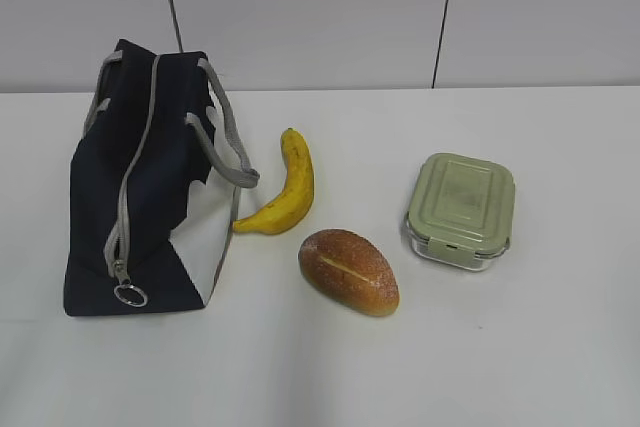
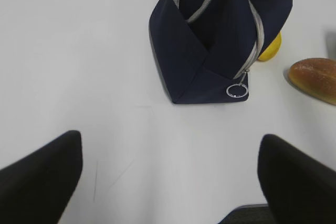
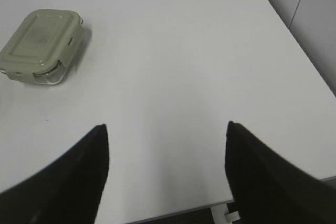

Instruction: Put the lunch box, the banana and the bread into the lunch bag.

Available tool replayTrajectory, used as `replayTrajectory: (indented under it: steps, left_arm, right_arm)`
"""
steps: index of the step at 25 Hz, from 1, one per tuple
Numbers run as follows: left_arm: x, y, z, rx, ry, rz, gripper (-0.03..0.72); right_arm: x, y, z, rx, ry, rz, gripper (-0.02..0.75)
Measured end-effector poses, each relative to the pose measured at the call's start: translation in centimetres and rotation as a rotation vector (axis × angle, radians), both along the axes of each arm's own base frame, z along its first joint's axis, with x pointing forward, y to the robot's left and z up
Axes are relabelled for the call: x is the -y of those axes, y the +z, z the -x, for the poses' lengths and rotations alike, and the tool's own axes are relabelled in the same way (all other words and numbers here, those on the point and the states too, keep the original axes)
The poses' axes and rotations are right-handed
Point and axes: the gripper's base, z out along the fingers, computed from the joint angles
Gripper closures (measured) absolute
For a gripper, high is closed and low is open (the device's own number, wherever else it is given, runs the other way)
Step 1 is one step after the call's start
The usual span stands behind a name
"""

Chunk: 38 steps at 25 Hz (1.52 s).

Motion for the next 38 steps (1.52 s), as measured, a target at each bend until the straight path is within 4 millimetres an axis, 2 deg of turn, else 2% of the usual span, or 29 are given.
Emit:
replayTrajectory:
  steps: [7, 16, 18, 21, 25, 30, 38]
  left_arm:
    - [0.0, 0.0, 0.0, 0.0, 0.0, 0.0, 0.039]
    - [0.0, 0.1, -0.1, -0.023, -0.001, -0.002, 0.099]
    - [0.0, 0.6, -0.5, -0.058, -0.005, -0.01, 0.101]
    - [0.1, 2.4, -1.5, -0.086, -0.005, -0.011, 0.104]
    - [0.3, 5.7, -3.7, -0.083, -0.015, 0.011, 0.104]
    - [1.2, 9.2, -7.9, -0.117, -0.053, 0.089, 0.109]
    - [2.6, 11.9, -16.7, -0.282, -0.113, 0.198, 0.127]
  right_arm:
    - [0.0, 0.0, 0.0, 0.0, 0.0, 0.0, 0.227]
    - [0.0, 0.0, 0.0, 0.0, 0.0, 0.0, 0.227]
    - [0.0, 0.0, 0.0, 0.0, 0.0, 0.0, 0.227]
    - [0.0, 0.0, 0.0, 0.0, 0.0, 0.0, 0.227]
    - [0.0, 0.0, 0.0, 0.0, 0.0, 0.0, 0.227]
    - [0.0, 0.0, 0.0, 0.0, 0.0, 0.0, 0.227]
    - [0.0, 0.0, 0.0, 0.0, 0.0, 0.0, 0.227]
